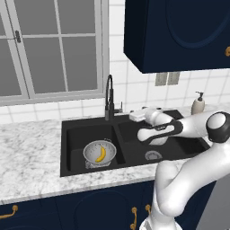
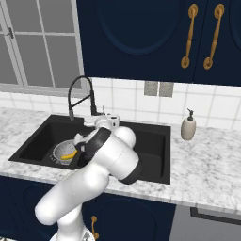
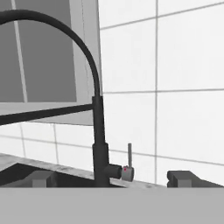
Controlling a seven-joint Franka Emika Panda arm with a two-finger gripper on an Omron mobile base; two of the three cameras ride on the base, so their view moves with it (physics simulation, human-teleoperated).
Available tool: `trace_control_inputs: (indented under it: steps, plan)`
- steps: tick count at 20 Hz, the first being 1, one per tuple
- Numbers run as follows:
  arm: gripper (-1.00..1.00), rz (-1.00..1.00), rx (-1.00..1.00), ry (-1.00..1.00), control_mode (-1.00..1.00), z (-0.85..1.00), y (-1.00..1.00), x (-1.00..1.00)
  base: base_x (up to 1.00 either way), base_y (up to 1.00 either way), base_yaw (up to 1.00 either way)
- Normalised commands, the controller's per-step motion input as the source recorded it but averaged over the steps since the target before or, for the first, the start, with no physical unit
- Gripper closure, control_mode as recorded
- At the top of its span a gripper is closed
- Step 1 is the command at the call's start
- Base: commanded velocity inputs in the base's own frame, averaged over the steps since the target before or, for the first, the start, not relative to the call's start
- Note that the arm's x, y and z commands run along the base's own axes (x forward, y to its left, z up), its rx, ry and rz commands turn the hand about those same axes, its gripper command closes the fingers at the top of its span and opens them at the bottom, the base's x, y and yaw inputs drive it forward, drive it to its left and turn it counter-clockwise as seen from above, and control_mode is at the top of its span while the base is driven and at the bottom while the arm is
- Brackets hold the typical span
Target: Put the colander in the sink, put the banana in the colander, and turn on the sink faucet and pour water over the colander.
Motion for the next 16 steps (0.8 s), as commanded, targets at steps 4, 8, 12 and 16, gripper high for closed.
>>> trace_control_inputs:
  steps: [4, 8, 12, 16]
  plan:
    - [-1.0, 0.0, 0.0, -0.1, -1.0, -0.28, 0.09, 0.17, 0.0, 0.0, 0.0]
    - [-1.0, 0.0, 0.0, -0.11, -1.0, -0.28, 0.19, 0.26, 0.0, 0.0, 0.0]
    - [-1.0, -0.03, 0.0, -0.09, -1.0, -0.27, 0.3, 0.36, 0.0, 0.0, 0.0]
    - [-1.0, -0.1, 0.0, -0.07, -1.0, -0.25, 0.28, 0.46, 0.0, 0.0, 0.0]
